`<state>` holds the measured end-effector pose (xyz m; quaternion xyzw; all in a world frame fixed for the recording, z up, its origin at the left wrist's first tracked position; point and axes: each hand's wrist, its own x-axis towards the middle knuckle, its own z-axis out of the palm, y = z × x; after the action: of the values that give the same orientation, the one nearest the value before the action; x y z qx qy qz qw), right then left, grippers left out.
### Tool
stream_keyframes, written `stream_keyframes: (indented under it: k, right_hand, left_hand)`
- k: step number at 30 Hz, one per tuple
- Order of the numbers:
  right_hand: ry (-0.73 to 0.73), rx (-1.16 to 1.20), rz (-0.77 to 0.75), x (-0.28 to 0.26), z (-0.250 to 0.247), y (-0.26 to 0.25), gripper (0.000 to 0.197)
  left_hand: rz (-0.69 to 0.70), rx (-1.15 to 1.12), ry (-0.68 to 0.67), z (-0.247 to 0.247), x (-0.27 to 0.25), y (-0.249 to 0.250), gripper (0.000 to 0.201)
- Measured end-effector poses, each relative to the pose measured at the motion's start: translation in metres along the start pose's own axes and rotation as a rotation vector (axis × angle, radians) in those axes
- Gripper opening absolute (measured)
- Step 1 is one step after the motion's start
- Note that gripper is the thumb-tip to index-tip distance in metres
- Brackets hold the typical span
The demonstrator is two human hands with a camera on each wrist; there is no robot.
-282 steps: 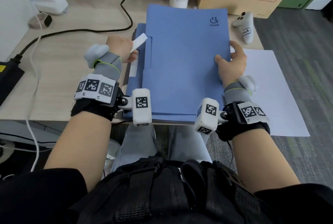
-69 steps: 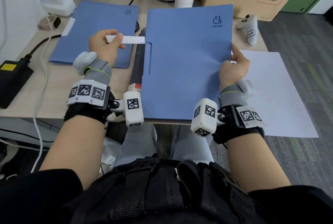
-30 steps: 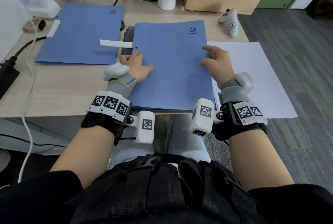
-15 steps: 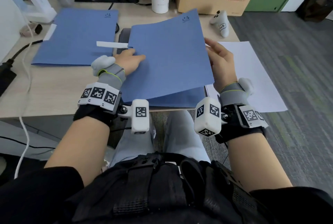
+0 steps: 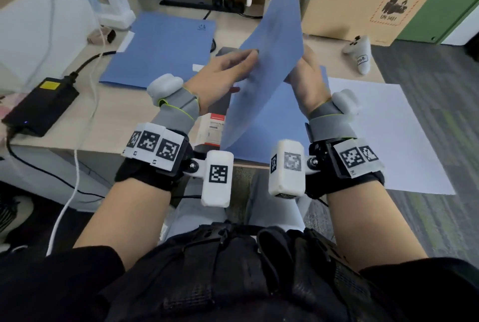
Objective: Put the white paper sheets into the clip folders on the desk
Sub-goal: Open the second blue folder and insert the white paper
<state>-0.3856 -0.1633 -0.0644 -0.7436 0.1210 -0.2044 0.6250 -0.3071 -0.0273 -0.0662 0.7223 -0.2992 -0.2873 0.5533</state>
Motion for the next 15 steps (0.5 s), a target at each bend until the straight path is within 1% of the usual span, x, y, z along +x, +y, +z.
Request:
stream_keyframes:
  k: [1, 2, 4, 5, 6, 7, 9, 10, 11, 12, 13, 14, 15]
  right_hand:
    - [-0.028, -0.047, -0.010, 0.003, 0.010, -0.004, 0.046]
    - [-0.040, -0.043, -0.026, 0.005, 0.015, -0.007, 0.057]
    - [-0.098, -0.054, -0.053, 0.011, 0.029, -0.007, 0.058]
    - [-0.123, -0.074, -0.063, 0.013, 0.038, -0.008, 0.059]
    - [-0.140, -0.094, -0.073, 0.017, 0.046, -0.007, 0.062]
    - [-0.169, -0.116, -0.084, 0.020, 0.056, -0.006, 0.069]
    - [-0.233, -0.155, -0.072, 0.026, 0.075, -0.002, 0.077]
    - [-0.256, -0.181, -0.063, 0.028, 0.084, 0.000, 0.077]
    - [-0.268, -0.208, -0.044, 0.030, 0.089, 0.003, 0.076]
    - [-0.274, -0.241, -0.016, 0.031, 0.094, 0.007, 0.075]
    - [-0.290, -0.277, 0.014, 0.033, 0.101, 0.012, 0.075]
    - [-0.308, -0.319, 0.048, 0.033, 0.108, 0.016, 0.077]
    - [-0.322, -0.355, 0.080, 0.034, 0.114, 0.020, 0.078]
  left_hand:
    - [0.009, -0.020, 0.009, -0.006, -0.003, 0.004, 0.053]
    - [0.017, -0.051, 0.018, -0.007, -0.005, 0.010, 0.057]
    - [0.017, -0.148, 0.087, -0.012, -0.010, 0.018, 0.056]
    - [0.012, -0.200, 0.138, -0.016, -0.011, 0.020, 0.050]
    - [0.011, -0.225, 0.193, -0.021, -0.014, 0.021, 0.044]
    - [0.013, -0.224, 0.243, -0.028, -0.017, 0.017, 0.042]
    - [0.043, -0.276, 0.285, -0.043, -0.025, 0.008, 0.049]
    - [0.093, -0.336, 0.267, -0.051, -0.027, 0.006, 0.058]
    - [0.164, -0.385, 0.240, -0.056, -0.028, 0.004, 0.069]
    - [0.225, -0.428, 0.244, -0.062, -0.028, 0.000, 0.082]
    - [0.264, -0.430, 0.290, -0.071, -0.030, -0.004, 0.091]
    - [0.309, -0.436, 0.323, -0.079, -0.033, -0.008, 0.090]
    - [0.321, -0.426, 0.364, -0.084, -0.039, -0.010, 0.079]
